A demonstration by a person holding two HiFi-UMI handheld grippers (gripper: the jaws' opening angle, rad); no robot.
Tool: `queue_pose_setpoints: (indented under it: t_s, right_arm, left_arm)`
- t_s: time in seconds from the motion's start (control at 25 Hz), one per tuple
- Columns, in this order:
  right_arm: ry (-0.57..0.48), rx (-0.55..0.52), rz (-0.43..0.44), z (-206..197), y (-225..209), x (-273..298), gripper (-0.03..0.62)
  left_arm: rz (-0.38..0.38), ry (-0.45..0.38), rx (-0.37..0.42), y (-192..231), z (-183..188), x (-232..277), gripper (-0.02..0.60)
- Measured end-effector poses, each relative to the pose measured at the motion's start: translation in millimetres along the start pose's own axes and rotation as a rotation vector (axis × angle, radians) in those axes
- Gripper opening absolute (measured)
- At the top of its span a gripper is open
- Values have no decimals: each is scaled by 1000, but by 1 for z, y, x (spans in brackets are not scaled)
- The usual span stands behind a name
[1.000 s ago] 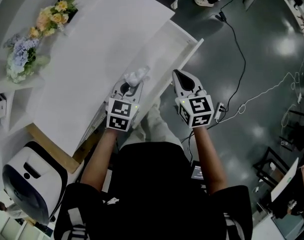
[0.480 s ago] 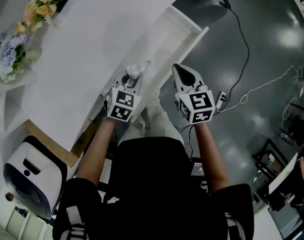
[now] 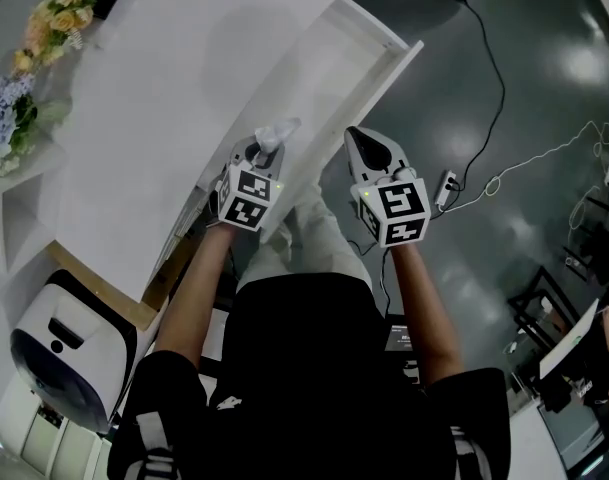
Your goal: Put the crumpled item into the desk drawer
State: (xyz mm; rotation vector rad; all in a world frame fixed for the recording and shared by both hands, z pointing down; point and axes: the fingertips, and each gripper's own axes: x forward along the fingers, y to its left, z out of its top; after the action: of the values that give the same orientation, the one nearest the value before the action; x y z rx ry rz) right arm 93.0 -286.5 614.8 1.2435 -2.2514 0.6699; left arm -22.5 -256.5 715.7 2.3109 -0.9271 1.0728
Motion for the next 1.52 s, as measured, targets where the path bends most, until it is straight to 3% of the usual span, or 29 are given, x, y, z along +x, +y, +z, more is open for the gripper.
queue_pose_setpoints:
  t_s: [0.72,1.28,1.52]
  right_arm:
    - [66,19,10,-35,-11,17,-5]
    - [88,17,31,-47,-5,26,-5]
    - [101,21,36,-53,-5,26,-5]
  left_arm:
    - [-71,156,-72,-11,-57,52,57]
    - [-76,175,-148,-17,-67,70,58]
    - [-89,205,-162,-21,-76,75,133]
